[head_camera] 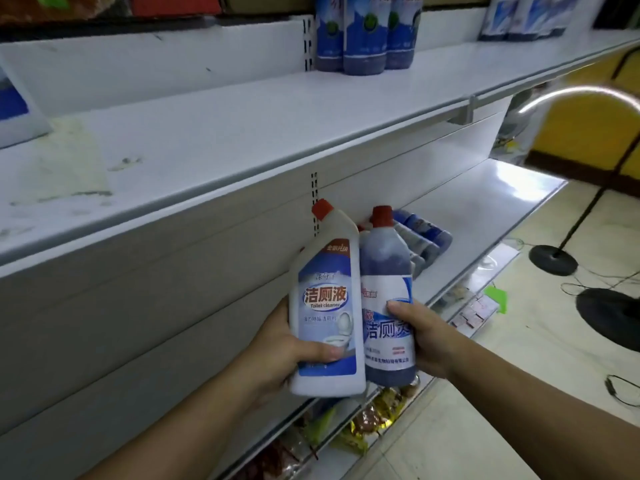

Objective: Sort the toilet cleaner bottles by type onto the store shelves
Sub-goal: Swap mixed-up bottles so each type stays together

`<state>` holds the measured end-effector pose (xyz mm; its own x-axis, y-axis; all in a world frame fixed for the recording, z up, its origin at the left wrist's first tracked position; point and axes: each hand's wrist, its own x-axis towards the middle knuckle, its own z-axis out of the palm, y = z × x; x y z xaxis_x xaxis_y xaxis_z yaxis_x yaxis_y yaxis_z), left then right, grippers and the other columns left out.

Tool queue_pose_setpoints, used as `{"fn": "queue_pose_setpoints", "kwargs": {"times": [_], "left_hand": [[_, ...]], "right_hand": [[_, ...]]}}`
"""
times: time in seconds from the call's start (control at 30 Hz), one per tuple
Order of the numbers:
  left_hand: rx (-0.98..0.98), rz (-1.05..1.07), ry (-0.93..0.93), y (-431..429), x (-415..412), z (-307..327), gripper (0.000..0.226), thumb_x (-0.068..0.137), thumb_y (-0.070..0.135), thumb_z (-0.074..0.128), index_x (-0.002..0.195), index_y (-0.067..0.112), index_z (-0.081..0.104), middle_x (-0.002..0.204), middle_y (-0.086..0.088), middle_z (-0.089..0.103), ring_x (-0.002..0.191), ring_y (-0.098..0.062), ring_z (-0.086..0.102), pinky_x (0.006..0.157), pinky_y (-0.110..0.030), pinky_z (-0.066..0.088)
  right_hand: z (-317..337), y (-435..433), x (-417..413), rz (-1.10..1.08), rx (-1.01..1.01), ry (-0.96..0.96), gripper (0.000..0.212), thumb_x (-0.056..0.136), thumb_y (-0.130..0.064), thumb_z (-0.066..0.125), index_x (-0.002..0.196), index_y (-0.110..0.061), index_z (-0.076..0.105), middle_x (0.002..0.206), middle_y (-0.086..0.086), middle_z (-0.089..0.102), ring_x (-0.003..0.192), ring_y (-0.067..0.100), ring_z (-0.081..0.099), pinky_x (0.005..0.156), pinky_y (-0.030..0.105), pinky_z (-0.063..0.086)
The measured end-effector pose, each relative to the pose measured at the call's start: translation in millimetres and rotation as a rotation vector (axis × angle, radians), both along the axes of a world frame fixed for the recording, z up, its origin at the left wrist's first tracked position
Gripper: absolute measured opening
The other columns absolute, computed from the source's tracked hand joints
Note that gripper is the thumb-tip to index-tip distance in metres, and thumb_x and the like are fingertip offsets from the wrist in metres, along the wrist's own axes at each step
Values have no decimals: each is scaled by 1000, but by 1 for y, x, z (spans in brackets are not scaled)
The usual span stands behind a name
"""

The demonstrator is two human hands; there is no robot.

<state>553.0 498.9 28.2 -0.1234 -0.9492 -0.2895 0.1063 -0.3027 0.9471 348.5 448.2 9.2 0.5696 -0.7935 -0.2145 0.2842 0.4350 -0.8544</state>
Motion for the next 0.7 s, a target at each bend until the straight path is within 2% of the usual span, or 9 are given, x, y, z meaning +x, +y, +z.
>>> {"fn": "queue_pose_setpoints", "kwargs": {"times": [0.13, 0.3, 0.33, 0.37, 0.43, 0.47, 0.53, 0.63, 0.7], "left_hand": [[-35, -133, 35, 8, -23, 23, 84, 38, -2, 84, 115, 9, 54, 99, -12, 74, 88, -27, 72, 69, -39, 58], [-211, -268, 54, 28, -50, 75, 94, 43, -2, 84, 127, 20, 49, 109, -5, 73, 99, -21, 70, 78, -32, 59], [-252, -241, 66, 34, -54, 86, 94, 40, -3, 84, 125, 22, 50, 106, -1, 74, 95, -18, 71, 73, -26, 58], [-292, -218, 82, 39, -59, 99, 93, 38, -3, 83, 121, 25, 53, 103, 2, 75, 92, -15, 72, 68, -22, 57], [-357, -179, 127, 50, -61, 122, 87, 38, -15, 80, 111, 29, 63, 95, 1, 76, 83, -16, 74, 60, -20, 57], [-377, -150, 150, 56, -60, 136, 83, 38, -25, 75, 102, 28, 70, 90, -3, 77, 77, -18, 74, 55, -22, 56], [-433, -144, 170, 65, -50, 167, 84, 32, -24, 76, 95, 32, 73, 87, -5, 77, 72, -20, 74, 50, -23, 56], [-605, -80, 74, 74, -29, 212, 72, 28, 2, 83, 91, 37, 72, 88, -3, 77, 75, -20, 74, 53, -24, 57], [-692, -21, 21, 76, -17, 236, 71, 27, 3, 86, 90, 33, 71, 89, -4, 77, 78, -22, 74, 56, -27, 58]], "right_hand": [[27, 28, -29, -93, -102, 26, 87, 34, -48, 91, 103, -7, 57, 87, 12, 75, 76, 25, 73, 61, 32, 58], [76, 57, -60, -190, -158, -113, 73, 4, -37, 94, 71, -12, 77, 70, 18, 72, 61, 30, 71, 50, 34, 57], [86, 59, -65, -114, -179, -203, 65, 15, -30, 97, 75, -13, 78, 77, 23, 72, 70, 33, 71, 57, 37, 59], [101, 61, -65, -90, -231, -296, 55, 46, -19, 94, 96, -9, 75, 94, 33, 68, 89, 41, 68, 74, 45, 57], [131, 65, -64, -126, -350, -482, 42, 94, 10, 41, 135, 14, 35, 129, 48, 37, 125, 55, 35, 107, 57, 27], [140, 66, -66, -123, -393, -538, 41, 97, 13, 21, 137, 19, 21, 135, 49, 26, 129, 57, 24, 111, 58, 14], [162, 64, -63, 24, -398, -571, 41, 99, 10, 13, 138, 21, 16, 138, 48, 21, 131, 56, 19, 112, 58, 6], [212, 59, -40, -25, -463, -476, 39, 101, 0, 24, 134, 18, 30, 133, 44, 37, 126, 53, 35, 110, 55, 22], [241, 44, -14, 13, -614, -460, 38, 92, -21, 53, 121, 2, 58, 116, 26, 63, 110, 36, 61, 96, 42, 48]]}}
